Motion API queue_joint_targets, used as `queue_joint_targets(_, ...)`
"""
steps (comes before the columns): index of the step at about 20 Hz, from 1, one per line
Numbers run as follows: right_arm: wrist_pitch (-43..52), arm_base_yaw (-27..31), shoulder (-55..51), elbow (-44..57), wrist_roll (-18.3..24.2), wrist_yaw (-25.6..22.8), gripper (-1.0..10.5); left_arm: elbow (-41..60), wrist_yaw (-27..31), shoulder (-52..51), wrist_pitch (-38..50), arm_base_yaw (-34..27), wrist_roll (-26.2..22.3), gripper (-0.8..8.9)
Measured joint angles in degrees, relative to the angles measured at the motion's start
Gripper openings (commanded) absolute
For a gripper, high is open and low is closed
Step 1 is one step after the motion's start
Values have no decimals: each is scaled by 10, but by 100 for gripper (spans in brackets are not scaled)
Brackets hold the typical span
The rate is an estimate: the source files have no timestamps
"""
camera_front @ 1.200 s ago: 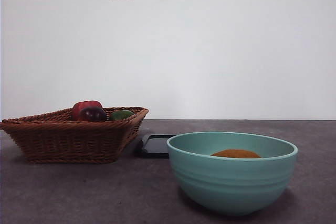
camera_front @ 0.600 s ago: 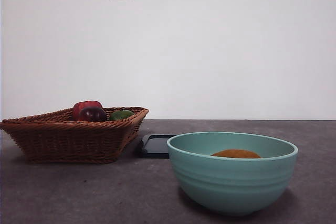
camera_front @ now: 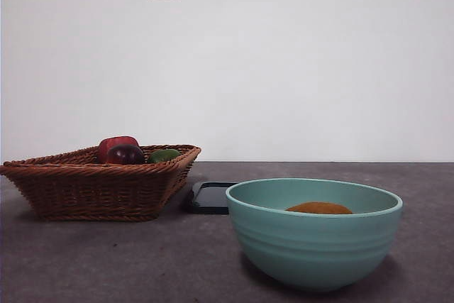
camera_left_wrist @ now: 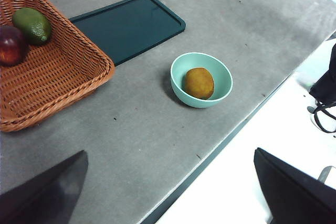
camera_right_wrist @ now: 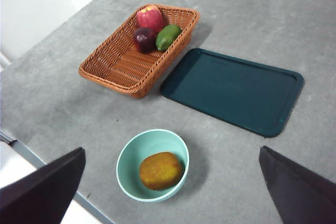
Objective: Pick up the wifruite, put it on the bowl, pick up the plate, put it on desk
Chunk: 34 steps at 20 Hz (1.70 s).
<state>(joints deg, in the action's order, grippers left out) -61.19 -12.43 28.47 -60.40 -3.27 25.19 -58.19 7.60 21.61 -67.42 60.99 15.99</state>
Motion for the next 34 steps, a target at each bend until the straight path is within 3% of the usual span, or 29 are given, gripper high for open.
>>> queue_joint_targets(7,-9,0,4,0,-9,0,629,0,0,0,3,0,0,500)
queue_joint_targets(13,-10,-2,84,-2,-13,21,629,0,0,0,21,0,-21,500)
queue_joint_targets(19,-2,-69,212,-2,-13,18,629,0,0,0,26,0,-30,500)
queue_joint_targets(25,15,-149,358,-2,-13,-56,629,0,0,0,26,0,-30,500)
queue_joint_targets(30,20,-175,459,-2,-16,-134,629,0,0,0,26,0,-30,500)
queue_joint_targets(34,21,-182,522,-2,-15,-160,629,0,0,0,26,0,-30,500)
